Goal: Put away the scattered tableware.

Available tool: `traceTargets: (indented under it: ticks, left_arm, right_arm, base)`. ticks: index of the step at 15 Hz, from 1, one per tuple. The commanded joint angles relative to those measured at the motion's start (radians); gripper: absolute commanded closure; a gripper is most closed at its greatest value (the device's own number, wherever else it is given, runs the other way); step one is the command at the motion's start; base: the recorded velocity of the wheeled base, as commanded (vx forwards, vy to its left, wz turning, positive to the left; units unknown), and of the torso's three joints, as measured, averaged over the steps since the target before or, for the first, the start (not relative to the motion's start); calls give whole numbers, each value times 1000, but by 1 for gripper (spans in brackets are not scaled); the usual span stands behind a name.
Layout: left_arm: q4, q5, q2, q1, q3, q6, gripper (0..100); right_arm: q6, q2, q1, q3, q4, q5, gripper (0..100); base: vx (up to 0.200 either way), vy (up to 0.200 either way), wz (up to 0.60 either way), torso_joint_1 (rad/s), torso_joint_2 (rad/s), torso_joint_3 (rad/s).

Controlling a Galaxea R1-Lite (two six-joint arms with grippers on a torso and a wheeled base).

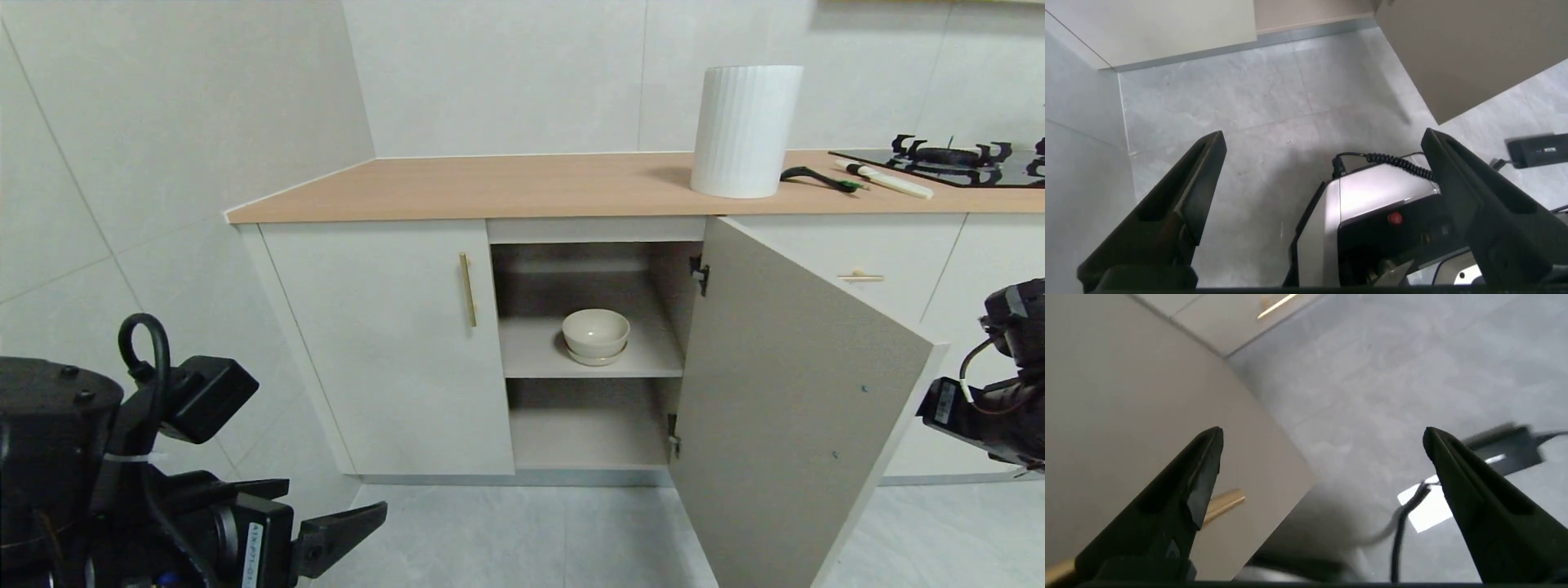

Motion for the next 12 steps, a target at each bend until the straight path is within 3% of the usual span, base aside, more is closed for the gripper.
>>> traceTargets:
  ticks: [1, 6, 8, 12]
  left_arm:
    - [0, -7, -4, 1, -2, -2, 0]
    - [-11, -12, -17, 1, -7, -4, 0]
    - [-12, -10, -17, 5, -7, -4, 0]
    - [-20, -10, -13, 30, -13, -4, 0]
  right_arm:
    - [9, 19, 61, -2, -2, 4, 0]
    - [8, 76, 273, -67, -5, 8, 0]
    - [-1, 154, 376, -163, -2, 17, 0]
    - [-27, 311, 445, -308, -4, 27, 0]
  base:
    - [0, 0, 0, 0, 0, 0]
    - [0, 0, 0, 0, 0, 0]
    - [0, 0, 0, 0, 0, 0]
    - [0, 0, 0, 0, 0, 0]
